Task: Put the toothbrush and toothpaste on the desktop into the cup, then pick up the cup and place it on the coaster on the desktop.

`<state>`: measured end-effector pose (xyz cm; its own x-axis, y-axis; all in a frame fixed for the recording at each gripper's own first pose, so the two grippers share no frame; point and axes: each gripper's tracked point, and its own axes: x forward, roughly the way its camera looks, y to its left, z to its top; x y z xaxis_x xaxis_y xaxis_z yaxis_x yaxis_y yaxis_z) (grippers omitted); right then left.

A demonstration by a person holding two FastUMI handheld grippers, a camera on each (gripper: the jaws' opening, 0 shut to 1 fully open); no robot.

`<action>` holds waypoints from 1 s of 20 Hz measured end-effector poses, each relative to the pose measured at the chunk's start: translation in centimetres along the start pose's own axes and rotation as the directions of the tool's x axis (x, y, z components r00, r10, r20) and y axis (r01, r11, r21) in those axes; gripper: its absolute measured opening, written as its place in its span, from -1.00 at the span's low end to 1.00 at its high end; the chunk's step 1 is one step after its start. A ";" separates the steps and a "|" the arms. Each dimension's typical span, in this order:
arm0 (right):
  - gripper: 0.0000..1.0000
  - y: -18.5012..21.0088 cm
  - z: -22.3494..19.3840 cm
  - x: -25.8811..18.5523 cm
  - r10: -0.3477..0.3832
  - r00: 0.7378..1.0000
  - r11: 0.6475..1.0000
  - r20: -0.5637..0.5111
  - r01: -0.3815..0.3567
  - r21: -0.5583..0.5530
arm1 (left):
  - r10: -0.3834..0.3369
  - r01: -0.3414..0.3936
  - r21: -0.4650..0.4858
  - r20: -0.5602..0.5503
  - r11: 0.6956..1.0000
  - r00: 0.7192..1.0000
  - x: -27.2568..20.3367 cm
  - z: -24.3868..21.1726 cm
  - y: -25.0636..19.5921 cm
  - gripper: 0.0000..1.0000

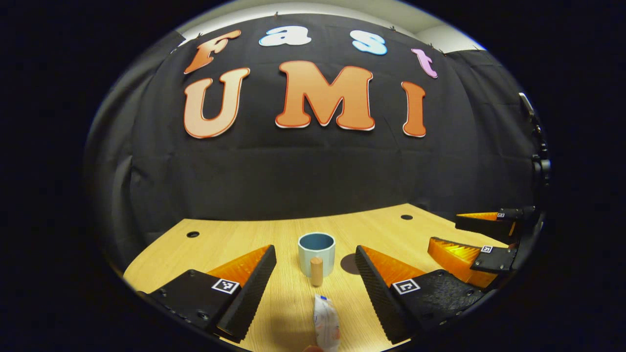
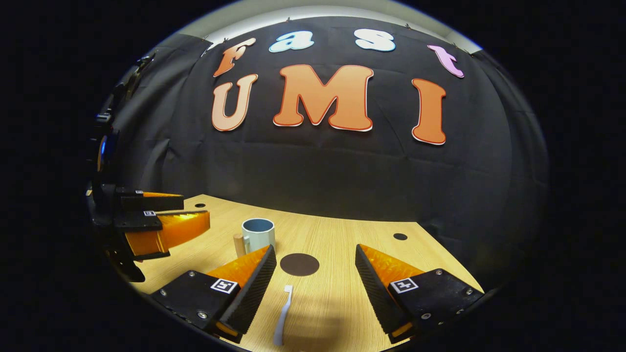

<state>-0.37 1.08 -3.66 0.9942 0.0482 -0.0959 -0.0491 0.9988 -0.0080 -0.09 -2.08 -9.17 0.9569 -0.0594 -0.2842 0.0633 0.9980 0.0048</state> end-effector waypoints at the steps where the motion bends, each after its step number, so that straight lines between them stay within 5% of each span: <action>1: 0.95 -0.2 -0.2 0.1 -0.003 1.000 1.000 -0.005 0.003 0.006 | -0.004 0.004 0.005 -0.028 1.000 1.000 0.2 -0.8 -0.1 0.95; 7: 0.95 -1.1 -1.6 0.3 -0.013 0.999 0.999 -0.043 0.014 0.033 | -0.016 0.021 0.026 -0.192 0.999 0.981 1.7 -5.5 -0.7 0.95; 16: 0.95 -1.7 -4.1 0.6 0.004 0.994 0.992 -0.105 0.009 0.127 | -0.020 0.037 0.030 -0.436 0.999 0.900 1.5 -10.2 -0.9 0.95; 17: 0.95 -1.7 -4.6 0.7 0.006 0.993 0.991 -0.116 0.009 0.132 | -0.024 0.044 0.033 -0.453 0.999 0.891 1.5 -10.3 -1.2 0.75; 19: 0.94 -1.8 -5.1 0.8 -0.005 0.992 0.992 -0.129 0.021 0.123 | -0.039 0.062 0.031 -0.495 0.998 0.868 1.2 -10.7 -1.5 1.00; 20: 0.94 -1.8 -5.3 0.8 -0.008 0.991 0.993 -0.132 0.023 0.112 | -0.039 0.062 0.027 -0.512 0.998 0.858 1.2 -11.0 -1.5 0.87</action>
<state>0.03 -0.78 -8.98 0.9734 0.0378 -0.2262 -0.0151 0.9948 0.1011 -2.14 -3.44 -20.09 0.6737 -0.0787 -0.7348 0.1305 0.9914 0.0134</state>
